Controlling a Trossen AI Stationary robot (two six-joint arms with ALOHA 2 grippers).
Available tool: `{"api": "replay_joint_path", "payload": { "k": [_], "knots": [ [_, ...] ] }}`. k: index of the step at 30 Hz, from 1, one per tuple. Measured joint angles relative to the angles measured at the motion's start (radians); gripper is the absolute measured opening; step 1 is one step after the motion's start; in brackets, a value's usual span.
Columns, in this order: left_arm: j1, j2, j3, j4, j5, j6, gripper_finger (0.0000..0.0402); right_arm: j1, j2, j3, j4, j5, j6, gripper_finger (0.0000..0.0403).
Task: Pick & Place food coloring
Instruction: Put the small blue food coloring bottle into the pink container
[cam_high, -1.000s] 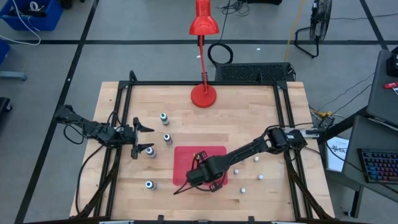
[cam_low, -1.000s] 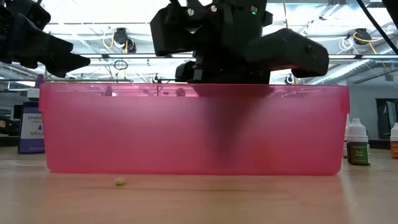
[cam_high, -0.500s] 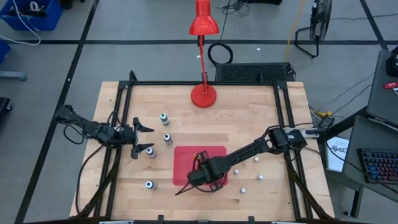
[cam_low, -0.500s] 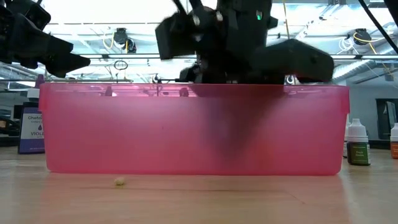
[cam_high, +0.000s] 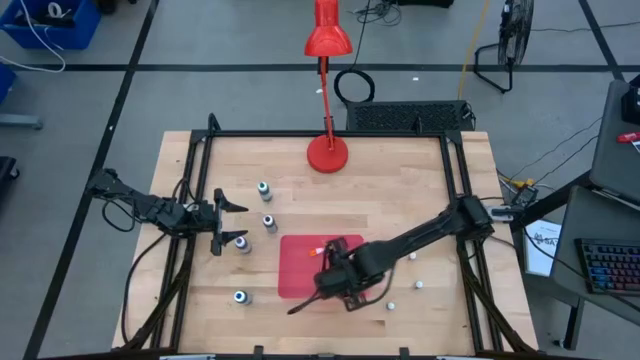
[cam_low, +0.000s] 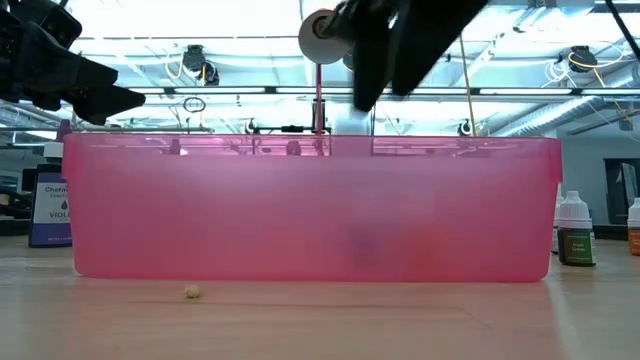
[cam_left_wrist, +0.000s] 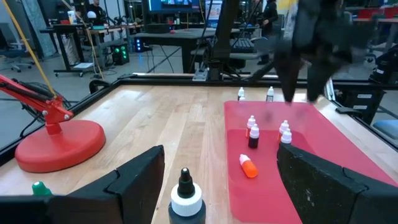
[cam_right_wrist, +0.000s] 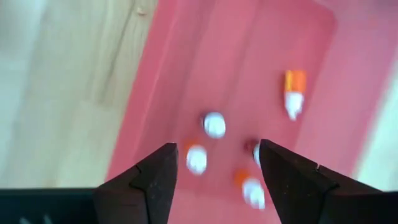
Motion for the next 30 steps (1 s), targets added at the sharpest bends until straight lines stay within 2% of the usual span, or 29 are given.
{"api": "replay_joint_path", "payload": {
  "k": [6,9,12,18,24,27,30],
  "knots": [
    [0.0,0.0,0.0,0.0,0.0,0.0,0.0305,0.059,-0.129,-0.004,-0.193,0.0,0.263,0.021],
    [0.0,0.0,0.0,0.0,0.0,0.0,0.0305,0.098,-0.2,-0.061,-0.246,0.001,0.362,0.021],
    [0.0,0.0,0.0,0.0,0.0,0.0,0.0305,0.134,-0.277,-0.182,-0.237,0.003,0.434,0.021],
    [0.0,0.0,0.0,0.0,0.0,0.0,0.0305,0.144,-0.451,-0.522,-0.141,0.054,0.553,0.021],
    [0.0,0.0,0.0,0.0,0.0,0.0,0.0305,0.079,-0.599,-0.772,0.026,0.073,0.561,0.021],
    [0.0,0.0,0.0,0.0,0.0,0.0,0.0305,0.035,-0.647,-0.854,0.147,0.079,0.493,0.021],
    [0.0,0.0,0.0,0.0,0.0,0.0,0.0305,0.008,-0.659,-0.902,0.183,0.075,0.424,0.021]
  ]
}}
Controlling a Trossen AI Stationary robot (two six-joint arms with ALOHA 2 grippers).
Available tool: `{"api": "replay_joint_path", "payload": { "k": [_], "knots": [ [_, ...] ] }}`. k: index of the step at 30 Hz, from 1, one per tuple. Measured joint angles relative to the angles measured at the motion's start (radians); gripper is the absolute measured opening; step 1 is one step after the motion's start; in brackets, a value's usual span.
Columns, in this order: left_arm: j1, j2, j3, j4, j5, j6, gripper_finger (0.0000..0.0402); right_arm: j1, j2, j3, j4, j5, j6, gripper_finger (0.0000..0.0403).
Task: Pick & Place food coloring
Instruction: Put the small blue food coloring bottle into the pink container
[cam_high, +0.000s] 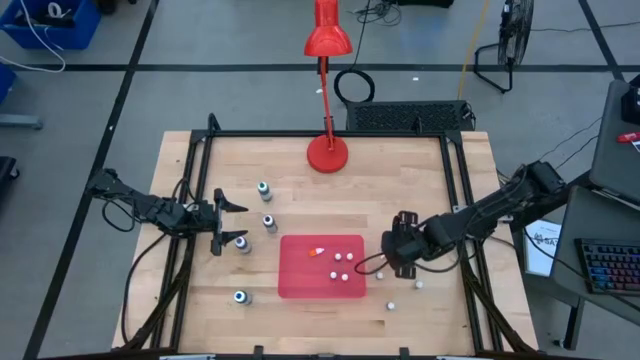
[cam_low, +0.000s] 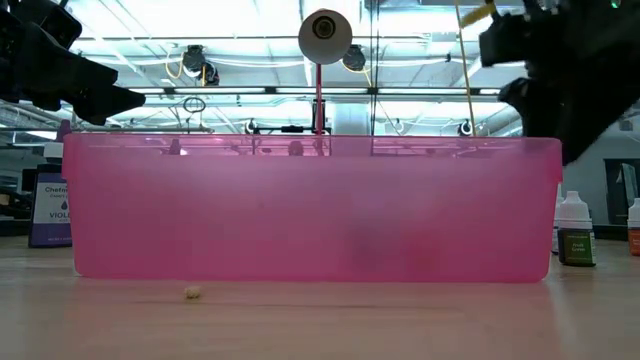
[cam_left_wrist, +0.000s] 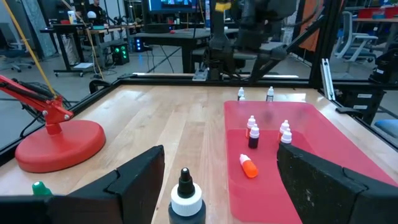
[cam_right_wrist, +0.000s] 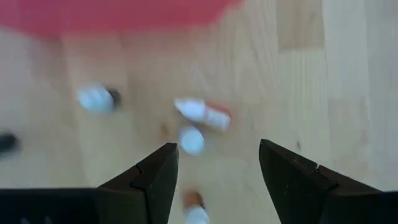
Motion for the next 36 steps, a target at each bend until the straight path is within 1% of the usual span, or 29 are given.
{"api": "replay_joint_path", "payload": {
  "k": [2,5,13,17,24,31,36],
  "knots": [
    [0.0,0.0,0.0,0.0,0.0,0.0,0.0305,-0.009,-0.002,-0.017,-0.004,-0.024,-0.009,0.021],
    [0.0,0.0,0.0,0.0,0.0,0.0,0.0305,-0.013,-0.001,-0.03,0.015,-0.023,-0.005,0.021],
    [0.0,0.0,0.0,0.0,0.0,0.0,0.0305,-0.012,0.015,-0.069,0.146,-0.038,0.005,0.021],
    [0.0,0.0,0.0,0.0,0.0,0.0,0.0305,-0.012,0.053,-0.09,0.157,-0.061,0.003,0.021],
    [0.0,0.0,0.0,0.0,0.0,0.0,0.0305,-0.012,0.106,-0.096,0.184,-0.053,-0.039,0.021],
    [0.0,0.0,0.0,0.0,0.0,0.0,0.0305,-0.013,0.108,-0.096,0.187,-0.054,-0.034,0.021],
    [0.0,0.0,0.0,0.0,0.0,0.0,0.0305,-0.013,0.108,-0.096,0.187,-0.079,-0.026,0.0206]
  ]
}}
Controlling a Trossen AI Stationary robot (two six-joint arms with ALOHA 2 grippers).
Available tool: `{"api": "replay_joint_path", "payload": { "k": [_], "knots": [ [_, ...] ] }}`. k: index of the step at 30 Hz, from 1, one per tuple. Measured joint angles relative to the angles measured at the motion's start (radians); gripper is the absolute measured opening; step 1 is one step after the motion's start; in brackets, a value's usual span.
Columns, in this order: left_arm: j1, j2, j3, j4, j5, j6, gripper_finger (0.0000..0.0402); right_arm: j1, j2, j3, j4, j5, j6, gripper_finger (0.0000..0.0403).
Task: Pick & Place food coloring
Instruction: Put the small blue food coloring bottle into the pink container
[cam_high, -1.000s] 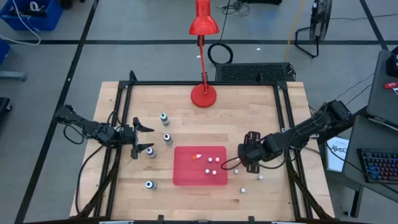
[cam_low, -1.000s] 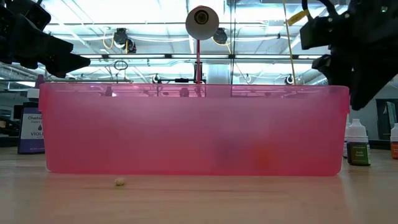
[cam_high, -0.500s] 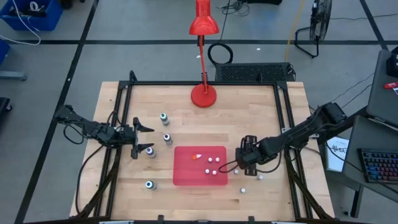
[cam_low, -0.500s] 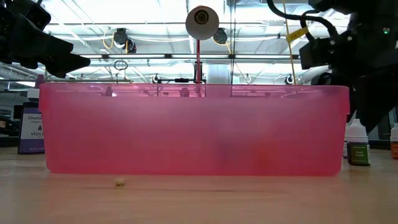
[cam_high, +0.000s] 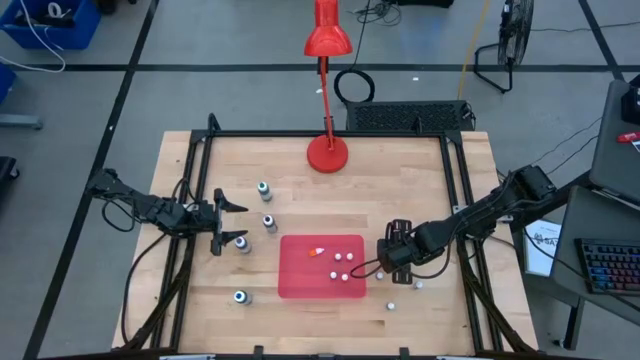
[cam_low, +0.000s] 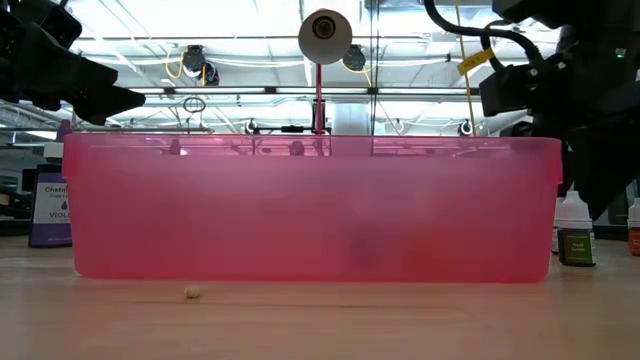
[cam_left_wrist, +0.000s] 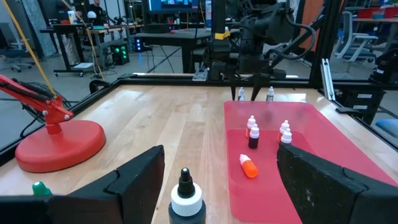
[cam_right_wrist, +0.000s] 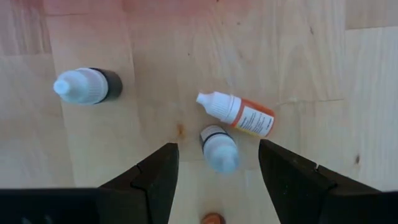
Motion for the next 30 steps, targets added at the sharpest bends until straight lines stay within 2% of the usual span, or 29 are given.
{"api": "replay_joint_path", "payload": {
  "k": [4,21,26,30],
  "knots": [
    [0.0,0.0,0.0,0.0,0.0,0.0,0.0305,0.0,0.0,0.0,0.0,0.0,0.0,0.0184],
    [0.0,0.0,0.0,0.0,0.0,0.0,0.0305,-0.005,-0.001,0.0,0.002,-0.001,-0.066,0.0041],
    [0.0,0.0,0.0,0.0,0.0,0.0,0.0305,-0.005,-0.012,0.009,-0.014,0.001,-0.108,0.004],
    [0.0,0.0,0.0,0.0,0.0,0.0,0.0305,0.003,-0.026,0.107,-0.118,0.039,-0.119,0.004]
  ]
}}
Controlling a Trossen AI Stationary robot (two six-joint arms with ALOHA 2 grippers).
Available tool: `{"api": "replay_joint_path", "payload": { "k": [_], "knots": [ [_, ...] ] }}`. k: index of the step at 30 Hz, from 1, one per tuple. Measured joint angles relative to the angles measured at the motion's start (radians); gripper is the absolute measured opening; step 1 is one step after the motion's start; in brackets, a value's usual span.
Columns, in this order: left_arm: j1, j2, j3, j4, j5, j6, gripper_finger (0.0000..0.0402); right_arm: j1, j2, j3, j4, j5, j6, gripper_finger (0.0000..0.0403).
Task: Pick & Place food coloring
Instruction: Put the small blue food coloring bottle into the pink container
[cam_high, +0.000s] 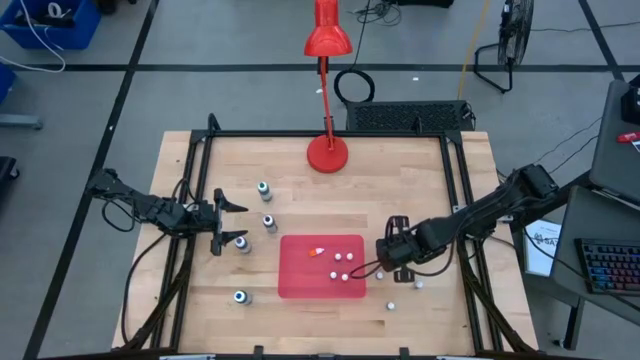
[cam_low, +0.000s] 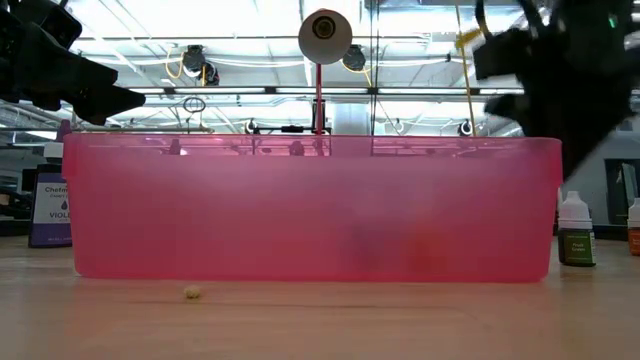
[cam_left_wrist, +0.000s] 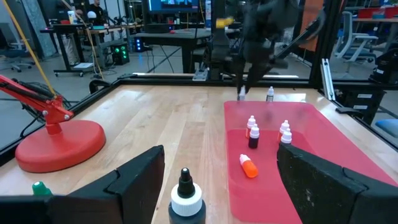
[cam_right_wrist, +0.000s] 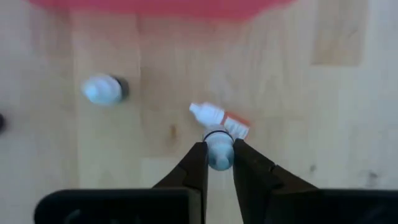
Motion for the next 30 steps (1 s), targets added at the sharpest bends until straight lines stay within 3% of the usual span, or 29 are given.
{"api": "replay_joint_path", "payload": {
  "k": [8,15,22,30],
  "knots": [
    [0.0,0.0,0.0,0.0,0.0,0.0,0.0305,0.02,0.027,0.276,-0.086,0.044,-0.112,0.004],
    [0.0,0.0,0.0,0.0,0.0,0.0,0.0305,0.019,0.197,0.487,-0.139,-0.01,-0.231,0.004],
    [0.0,0.0,0.0,0.0,0.0,0.0,0.0305,0.02,0.416,0.592,-0.151,-0.119,-0.341,0.004],
    [0.0,0.0,0.0,0.0,0.0,0.0,0.0305,0.006,0.485,0.602,-0.13,-0.169,-0.38,0.004]
  ]
}}
